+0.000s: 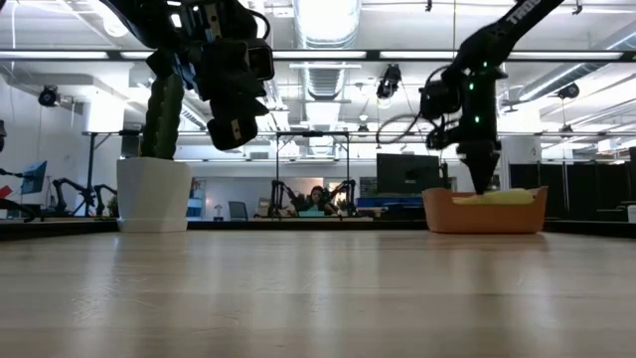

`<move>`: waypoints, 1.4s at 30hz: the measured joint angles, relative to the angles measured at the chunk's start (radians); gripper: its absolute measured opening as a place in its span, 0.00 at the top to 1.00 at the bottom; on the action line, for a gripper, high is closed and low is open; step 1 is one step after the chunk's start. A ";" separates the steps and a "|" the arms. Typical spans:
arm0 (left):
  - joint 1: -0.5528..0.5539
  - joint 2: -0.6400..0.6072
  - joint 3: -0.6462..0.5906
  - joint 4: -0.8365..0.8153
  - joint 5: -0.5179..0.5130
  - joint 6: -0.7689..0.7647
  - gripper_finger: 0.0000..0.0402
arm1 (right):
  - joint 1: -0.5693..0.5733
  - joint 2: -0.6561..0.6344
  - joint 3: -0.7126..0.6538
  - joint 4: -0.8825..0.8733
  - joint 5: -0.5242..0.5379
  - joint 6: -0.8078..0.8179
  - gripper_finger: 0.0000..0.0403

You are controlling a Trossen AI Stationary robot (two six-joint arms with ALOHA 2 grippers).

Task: Roll microfiber towels into tight, uniform cylinder then place into a basket
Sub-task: Put the yellow towel into the orange bin

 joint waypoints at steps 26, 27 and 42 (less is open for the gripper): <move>0.000 0.000 0.000 0.000 0.005 0.001 0.80 | -0.041 0.057 -0.007 -0.094 -0.219 0.349 0.98; 0.000 0.000 0.000 0.000 0.015 -0.002 0.80 | -0.045 0.071 -0.007 -0.094 -0.220 0.349 0.98; 0.000 -0.008 0.000 0.000 0.034 -0.024 0.80 | -0.077 0.000 -0.006 -0.047 -0.220 0.323 0.98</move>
